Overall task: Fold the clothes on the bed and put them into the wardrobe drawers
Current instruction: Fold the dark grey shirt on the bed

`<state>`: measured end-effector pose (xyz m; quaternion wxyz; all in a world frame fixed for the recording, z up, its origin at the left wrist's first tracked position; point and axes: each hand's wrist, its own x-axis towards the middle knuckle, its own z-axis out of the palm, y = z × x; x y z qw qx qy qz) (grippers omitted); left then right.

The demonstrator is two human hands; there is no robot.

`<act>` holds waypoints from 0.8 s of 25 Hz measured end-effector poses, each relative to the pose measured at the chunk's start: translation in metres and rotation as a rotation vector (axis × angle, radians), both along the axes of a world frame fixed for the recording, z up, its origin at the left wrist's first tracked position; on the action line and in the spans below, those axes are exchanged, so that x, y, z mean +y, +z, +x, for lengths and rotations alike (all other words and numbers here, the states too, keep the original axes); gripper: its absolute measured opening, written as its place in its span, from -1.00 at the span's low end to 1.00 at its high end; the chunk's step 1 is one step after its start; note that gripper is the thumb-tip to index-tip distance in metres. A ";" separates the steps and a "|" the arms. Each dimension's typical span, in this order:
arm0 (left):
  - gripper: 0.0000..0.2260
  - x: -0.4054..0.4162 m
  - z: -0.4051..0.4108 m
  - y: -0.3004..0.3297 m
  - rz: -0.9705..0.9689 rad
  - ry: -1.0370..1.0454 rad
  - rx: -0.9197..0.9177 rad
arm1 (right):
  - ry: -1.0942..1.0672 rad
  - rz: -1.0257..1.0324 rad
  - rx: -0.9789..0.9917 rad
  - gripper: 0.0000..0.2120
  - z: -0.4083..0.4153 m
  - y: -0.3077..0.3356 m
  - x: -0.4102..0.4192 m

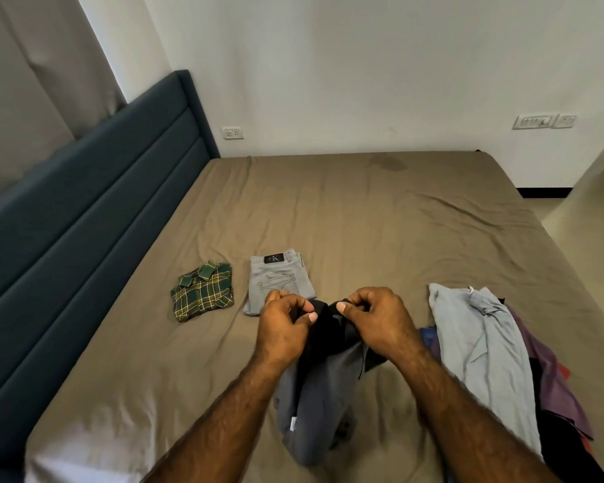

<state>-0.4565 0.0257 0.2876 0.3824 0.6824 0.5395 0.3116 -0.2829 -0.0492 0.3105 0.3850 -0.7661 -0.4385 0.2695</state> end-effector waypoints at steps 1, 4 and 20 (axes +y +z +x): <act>-0.84 -0.002 -0.001 0.002 0.088 0.009 0.090 | 0.010 -0.021 0.146 -0.77 -0.003 -0.005 -0.001; -0.85 -0.012 0.004 0.009 -0.015 -0.025 0.044 | -0.008 -0.055 0.830 -0.76 -0.010 -0.013 -0.010; -0.89 -0.022 0.029 0.004 -0.122 -0.069 0.000 | -0.170 0.167 0.226 -0.82 -0.027 -0.030 -0.022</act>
